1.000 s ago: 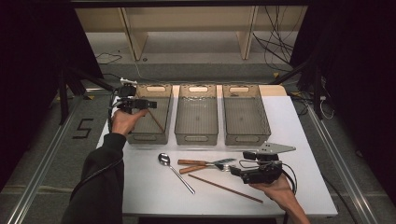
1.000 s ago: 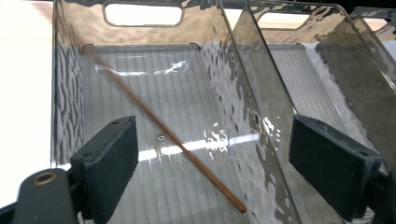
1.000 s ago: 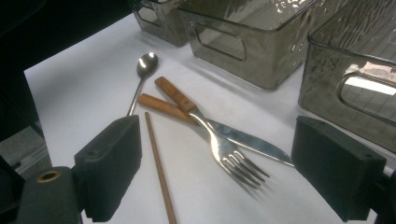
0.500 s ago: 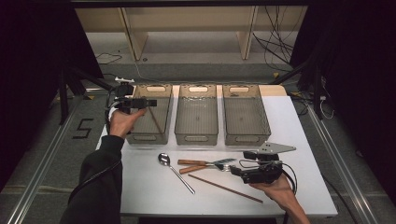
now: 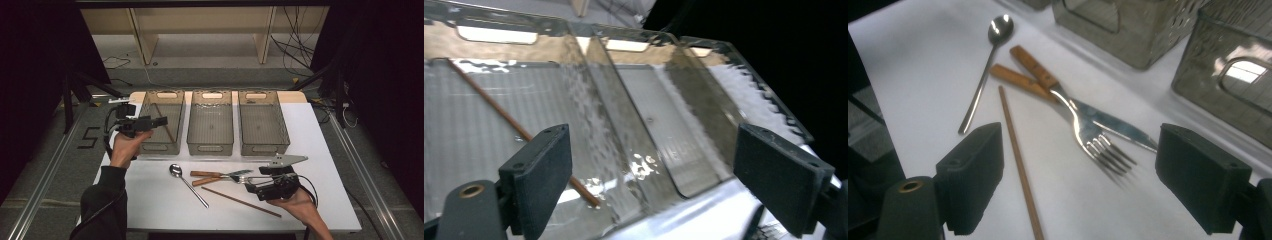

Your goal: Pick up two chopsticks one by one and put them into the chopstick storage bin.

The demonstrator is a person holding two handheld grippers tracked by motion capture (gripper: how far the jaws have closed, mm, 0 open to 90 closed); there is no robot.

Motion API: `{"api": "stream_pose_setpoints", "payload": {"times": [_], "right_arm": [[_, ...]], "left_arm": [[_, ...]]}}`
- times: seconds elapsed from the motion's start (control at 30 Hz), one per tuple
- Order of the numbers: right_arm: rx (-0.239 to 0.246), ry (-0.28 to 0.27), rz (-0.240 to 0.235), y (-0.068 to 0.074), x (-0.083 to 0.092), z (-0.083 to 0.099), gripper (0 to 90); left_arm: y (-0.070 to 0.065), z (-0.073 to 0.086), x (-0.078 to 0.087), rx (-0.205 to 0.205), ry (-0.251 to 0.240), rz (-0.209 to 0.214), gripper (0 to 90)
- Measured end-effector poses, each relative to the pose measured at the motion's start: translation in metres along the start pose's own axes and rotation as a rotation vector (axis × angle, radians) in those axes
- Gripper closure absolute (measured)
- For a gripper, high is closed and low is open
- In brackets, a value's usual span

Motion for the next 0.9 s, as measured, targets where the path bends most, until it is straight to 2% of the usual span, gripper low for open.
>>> {"api": "stream_pose_setpoints", "payload": {"times": [0.2,0.27,0.43,0.53,0.77,0.9], "right_arm": [[0.05,0.083,0.009,0.008,-0.005,-0.001,24.2],[0.057,0.104,0.008,0.01,-0.007,-0.001,25.5],[0.081,0.176,0.006,0.012,-0.011,0.001,28.5],[0.087,0.215,0.007,0.013,-0.013,0.002,31.5],[0.133,0.313,0.006,0.018,-0.018,0.006,41.5],[0.166,0.359,0.009,0.023,-0.021,0.008,48.8]], "left_arm": [[-0.008,0.02,0.01,-0.039,-0.049,0.078,15.5],[-0.012,0.027,0.01,-0.065,-0.042,0.096,15.5],[-0.024,0.046,0.005,-0.146,-0.013,0.112,15.5],[-0.029,0.057,0.002,-0.179,0.002,0.117,15.5],[-0.042,0.074,-0.003,-0.238,0.022,0.124,15.5],[-0.046,0.081,-0.006,-0.248,0.039,0.129,15.5]]}}
Point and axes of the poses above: each handheld gripper's, and its own axes: x roughly backward along the jaws, z roughly out of its underside, y roughly to its left, the point moved 1 cm from there along -x, roughly forward along the jaws, and after that the axes turned 4 degrees about y, right-handed, at the moved point
